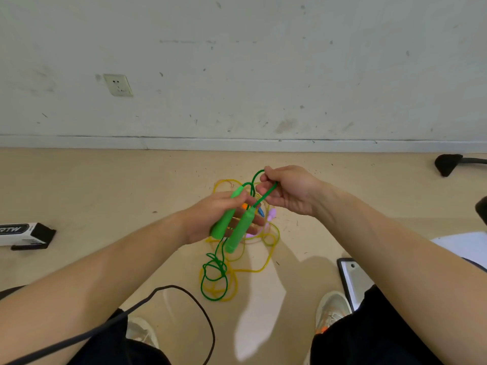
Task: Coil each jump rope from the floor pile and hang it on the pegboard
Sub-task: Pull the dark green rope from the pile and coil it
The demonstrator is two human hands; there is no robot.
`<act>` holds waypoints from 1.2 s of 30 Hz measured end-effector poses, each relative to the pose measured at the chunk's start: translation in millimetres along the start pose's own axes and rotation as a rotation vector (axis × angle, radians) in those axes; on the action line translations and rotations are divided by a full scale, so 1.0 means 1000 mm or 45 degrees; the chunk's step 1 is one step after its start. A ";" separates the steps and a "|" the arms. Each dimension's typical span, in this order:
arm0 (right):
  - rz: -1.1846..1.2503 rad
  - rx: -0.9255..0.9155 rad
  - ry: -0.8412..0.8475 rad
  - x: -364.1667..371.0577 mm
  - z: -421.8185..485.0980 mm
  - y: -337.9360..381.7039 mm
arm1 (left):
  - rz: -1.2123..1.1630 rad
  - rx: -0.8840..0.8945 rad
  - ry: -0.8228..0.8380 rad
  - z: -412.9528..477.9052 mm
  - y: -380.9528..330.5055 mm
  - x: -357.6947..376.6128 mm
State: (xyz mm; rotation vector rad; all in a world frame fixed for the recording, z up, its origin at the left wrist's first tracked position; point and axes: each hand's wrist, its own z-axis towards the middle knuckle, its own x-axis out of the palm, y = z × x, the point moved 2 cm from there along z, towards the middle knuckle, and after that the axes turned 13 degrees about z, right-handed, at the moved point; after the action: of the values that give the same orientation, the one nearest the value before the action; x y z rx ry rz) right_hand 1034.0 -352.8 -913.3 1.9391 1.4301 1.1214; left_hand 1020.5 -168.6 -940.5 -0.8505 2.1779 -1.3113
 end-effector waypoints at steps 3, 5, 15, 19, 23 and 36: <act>0.153 -0.060 -0.062 -0.004 0.002 0.004 | -0.017 0.056 0.030 -0.002 0.000 0.007; 0.056 -0.089 -0.120 -0.009 0.003 0.005 | -0.008 0.062 0.041 -0.003 -0.001 0.007; -1.076 -0.364 0.335 0.014 -0.014 0.002 | 0.469 0.076 0.044 -0.012 -0.020 -0.008; -1.173 -0.388 0.423 0.012 -0.013 0.002 | 0.544 0.071 0.083 -0.016 -0.025 -0.018; -0.915 -0.367 0.457 0.004 -0.009 0.011 | 0.513 0.066 0.093 -0.019 -0.028 -0.024; -0.780 -0.502 0.491 0.012 -0.014 0.009 | 0.242 0.156 0.107 -0.017 -0.030 -0.021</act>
State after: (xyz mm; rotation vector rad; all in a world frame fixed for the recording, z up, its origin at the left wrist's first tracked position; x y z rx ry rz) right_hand 1028.6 -345.3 -894.9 0.9468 1.6755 1.3713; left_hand 1032.4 -153.5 -904.4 -0.5365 2.1561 -1.3901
